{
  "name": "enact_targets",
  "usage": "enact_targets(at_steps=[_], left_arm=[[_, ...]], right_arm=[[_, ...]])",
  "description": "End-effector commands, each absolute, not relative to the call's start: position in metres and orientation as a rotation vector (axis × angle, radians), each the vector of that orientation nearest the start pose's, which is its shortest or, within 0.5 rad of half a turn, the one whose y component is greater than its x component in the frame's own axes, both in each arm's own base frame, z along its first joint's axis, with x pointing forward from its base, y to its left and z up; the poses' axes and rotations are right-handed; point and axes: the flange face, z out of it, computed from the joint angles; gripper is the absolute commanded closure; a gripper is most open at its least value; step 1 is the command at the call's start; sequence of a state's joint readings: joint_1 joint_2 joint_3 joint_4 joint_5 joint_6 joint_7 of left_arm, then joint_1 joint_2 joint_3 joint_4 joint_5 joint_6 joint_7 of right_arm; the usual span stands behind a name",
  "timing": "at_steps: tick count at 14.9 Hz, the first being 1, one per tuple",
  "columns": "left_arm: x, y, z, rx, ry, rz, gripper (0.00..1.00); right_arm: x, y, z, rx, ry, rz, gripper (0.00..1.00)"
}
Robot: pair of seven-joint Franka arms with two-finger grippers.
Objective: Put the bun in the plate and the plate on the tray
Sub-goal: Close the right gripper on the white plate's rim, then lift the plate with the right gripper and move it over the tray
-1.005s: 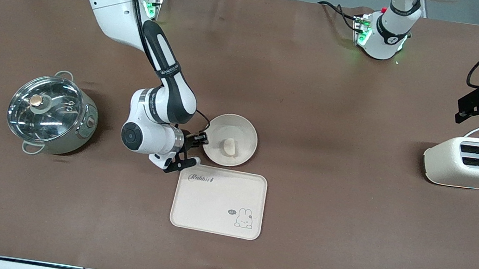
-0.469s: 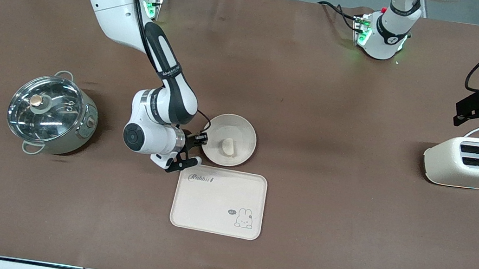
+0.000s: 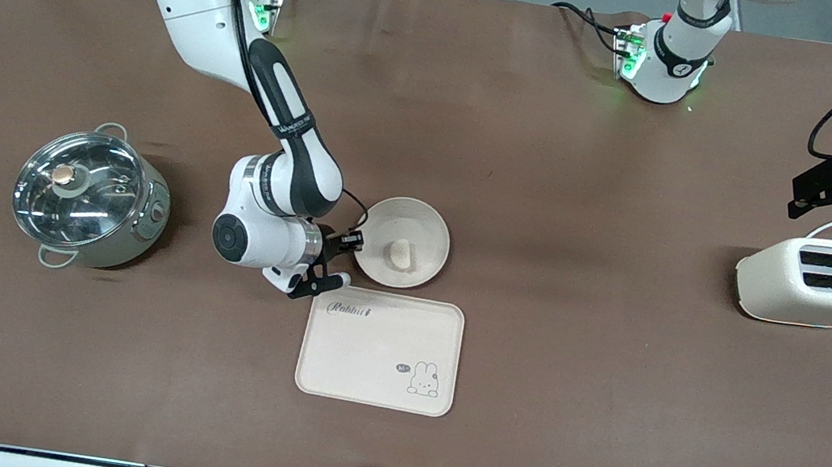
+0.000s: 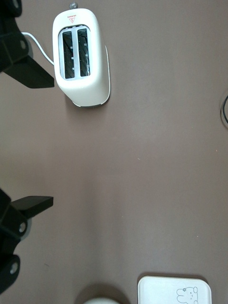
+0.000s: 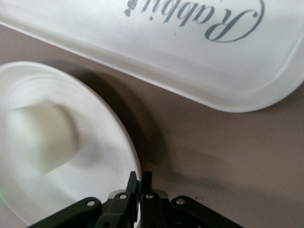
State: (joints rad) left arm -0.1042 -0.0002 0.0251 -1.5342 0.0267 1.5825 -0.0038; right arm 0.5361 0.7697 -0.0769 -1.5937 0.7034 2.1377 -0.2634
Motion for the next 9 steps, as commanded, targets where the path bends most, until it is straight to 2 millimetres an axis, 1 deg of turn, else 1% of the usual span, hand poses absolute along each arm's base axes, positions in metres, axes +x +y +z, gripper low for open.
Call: enact_targets(at_steps=[1, 4, 6, 7, 9], left_arm=[[0.555, -0.041, 0.648, -3.122, 0.109, -0.066, 0.0], [0.555, -0.044, 0.648, -3.12, 0.116, -0.066, 0.0], [0.555, -0.044, 0.648, -3.12, 0.119, -0.066, 0.0], [0.555, -0.043, 0.648, -3.12, 0.116, -0.066, 0.0], [0.555, -0.042, 0.648, -3.122, 0.116, -0.066, 0.0]], right_arm=[[0.589, 0.33, 0.169, -2.606, -0.368, 0.348, 0.99], [0.59, 0.331, 0.173, -2.601, -0.365, 0.341, 0.99], [0.592, 0.333, 0.177, -2.572, -0.323, 0.331, 0.99], [0.594, 0.335, 0.181, -2.558, -0.307, 0.32, 0.99], [0.609, 0.347, 0.205, -2.53, -0.26, 0.263, 0.99]])
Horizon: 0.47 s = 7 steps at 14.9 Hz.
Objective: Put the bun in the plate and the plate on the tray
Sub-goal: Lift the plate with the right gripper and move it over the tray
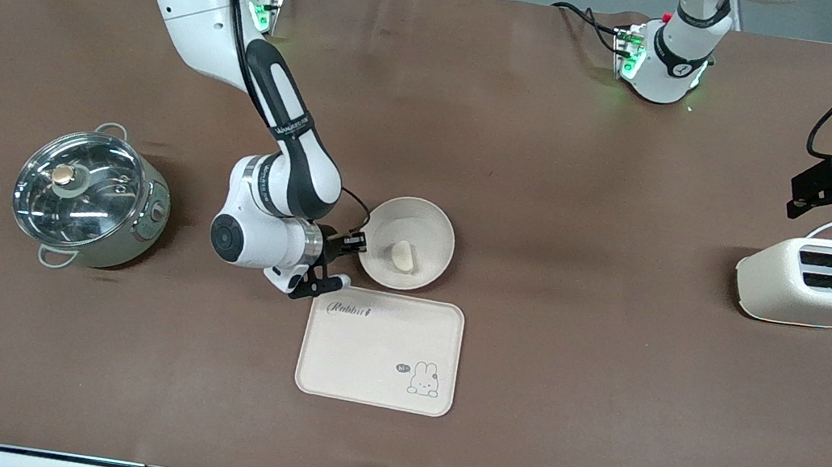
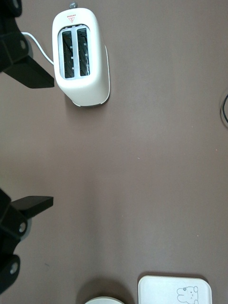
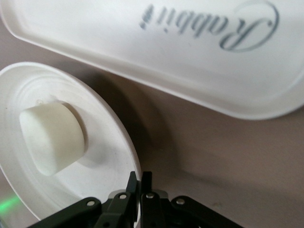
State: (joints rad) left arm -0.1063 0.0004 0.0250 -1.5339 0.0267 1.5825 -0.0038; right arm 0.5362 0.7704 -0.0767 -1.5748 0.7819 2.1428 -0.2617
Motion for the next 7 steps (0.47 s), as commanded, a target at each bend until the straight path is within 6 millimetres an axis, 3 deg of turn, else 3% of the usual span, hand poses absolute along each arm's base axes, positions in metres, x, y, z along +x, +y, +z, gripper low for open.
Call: enact_targets(at_steps=[1, 5, 7], left_arm=[[0.555, -0.042, 0.648, -3.122, 0.116, -0.066, 0.0], [0.555, -0.044, 0.648, -3.122, 0.119, -0.066, 0.0], [0.555, -0.043, 0.648, -3.122, 0.119, -0.066, 0.0]], right_arm=[[0.615, 0.35, 0.215, -2.531, -0.232, 0.247, 0.99], [0.647, 0.334, 0.247, -2.536, -0.166, 0.148, 0.99], [0.665, 0.315, 0.257, -2.556, -0.141, 0.087, 0.99]])
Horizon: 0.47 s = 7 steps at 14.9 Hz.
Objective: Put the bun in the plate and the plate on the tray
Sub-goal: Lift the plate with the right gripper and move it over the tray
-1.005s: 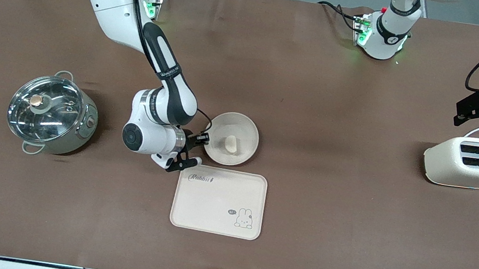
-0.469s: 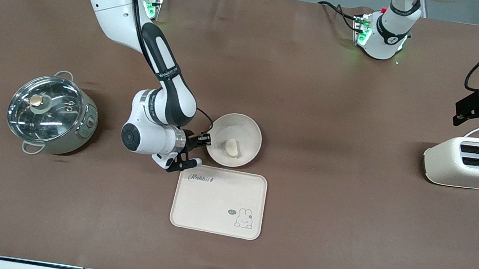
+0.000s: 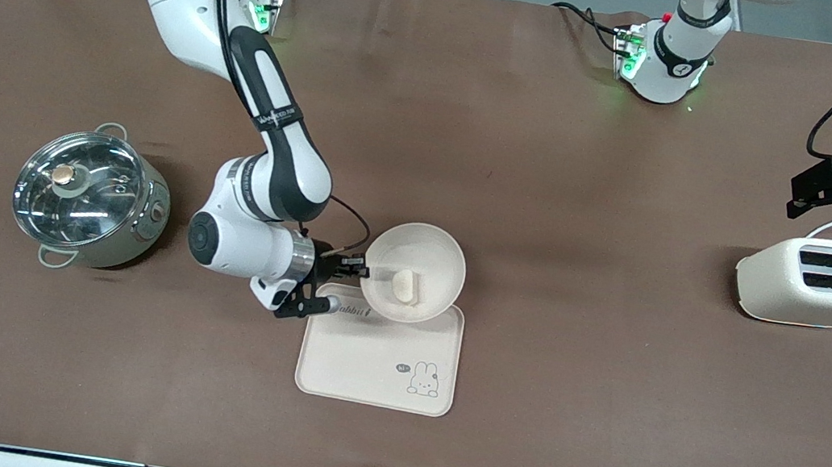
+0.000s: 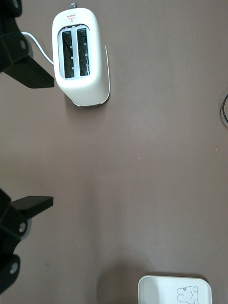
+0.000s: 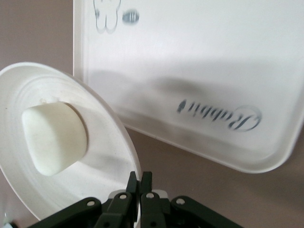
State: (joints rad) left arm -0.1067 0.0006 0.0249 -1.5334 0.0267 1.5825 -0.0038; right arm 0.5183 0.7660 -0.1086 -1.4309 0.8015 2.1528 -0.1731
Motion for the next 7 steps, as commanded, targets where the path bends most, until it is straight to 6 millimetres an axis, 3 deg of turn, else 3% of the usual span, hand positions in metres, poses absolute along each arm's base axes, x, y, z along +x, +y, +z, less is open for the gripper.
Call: enact_targets(at_steps=[1, 4, 7], left_arm=[[0.555, -0.043, 0.648, -3.122, 0.116, -0.066, 0.0], [0.555, -0.045, 0.648, -3.122, 0.121, -0.066, 0.0], [0.555, -0.044, 0.648, -3.122, 0.116, -0.066, 0.0]], right_arm=[[0.671, 0.305, 0.261, -2.581, -0.136, 0.048, 0.99], [0.686, 0.289, 0.276, -2.643, -0.168, -0.039, 0.99], [0.696, 0.294, 0.273, -2.651, -0.167, -0.142, 0.99]])
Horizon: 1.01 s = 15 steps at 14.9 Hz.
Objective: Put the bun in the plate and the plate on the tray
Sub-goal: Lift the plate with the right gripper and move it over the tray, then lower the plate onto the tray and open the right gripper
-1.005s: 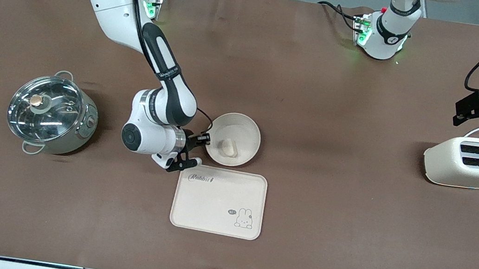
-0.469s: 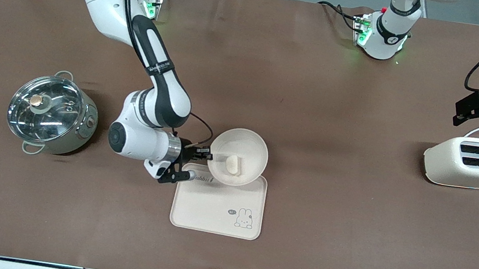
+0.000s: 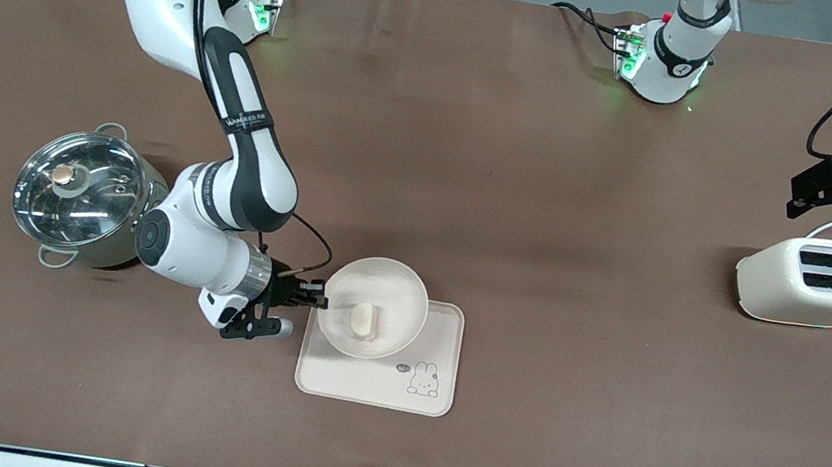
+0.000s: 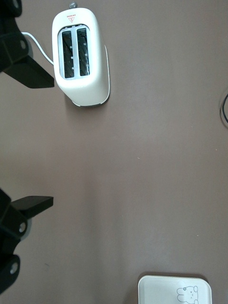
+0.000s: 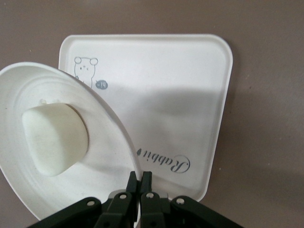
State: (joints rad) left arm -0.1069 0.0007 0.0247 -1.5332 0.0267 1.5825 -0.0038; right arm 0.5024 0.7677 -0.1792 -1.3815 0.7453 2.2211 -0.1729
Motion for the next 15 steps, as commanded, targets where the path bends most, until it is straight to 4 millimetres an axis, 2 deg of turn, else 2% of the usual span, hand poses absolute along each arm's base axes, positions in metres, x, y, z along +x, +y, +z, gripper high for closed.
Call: enact_targets(at_steps=[1, 2, 3, 5, 8, 11, 15], left_arm=[[0.554, -0.048, 0.649, -3.123, 0.126, -0.068, 0.0], [0.554, -0.051, 0.649, -3.125, 0.136, -0.068, 0.0], [0.554, -0.053, 0.649, -3.123, 0.14, -0.068, 0.0], [0.554, -0.051, 0.649, -3.123, 0.136, -0.068, 0.0], [0.554, -0.051, 0.649, -3.12, 0.138, -0.069, 0.0], [0.554, -0.051, 0.649, -3.12, 0.138, -0.069, 0.0], [0.554, -0.051, 0.649, -3.122, 0.136, -0.069, 0.0]], right_arm=[[0.698, 0.299, 0.266, -2.657, -0.161, -0.19, 0.99], [0.703, 0.306, 0.262, -2.657, -0.166, -0.236, 0.99], [0.707, 0.307, 0.251, -2.663, -0.167, -0.241, 0.99], [0.717, 0.308, 0.244, -2.661, -0.169, -0.258, 0.99], [0.719, 0.311, 0.222, -2.669, -0.161, -0.238, 0.99], [0.721, 0.307, 0.223, -2.667, -0.155, -0.236, 0.99], [0.719, 0.307, 0.214, -2.672, -0.154, -0.216, 0.98]])
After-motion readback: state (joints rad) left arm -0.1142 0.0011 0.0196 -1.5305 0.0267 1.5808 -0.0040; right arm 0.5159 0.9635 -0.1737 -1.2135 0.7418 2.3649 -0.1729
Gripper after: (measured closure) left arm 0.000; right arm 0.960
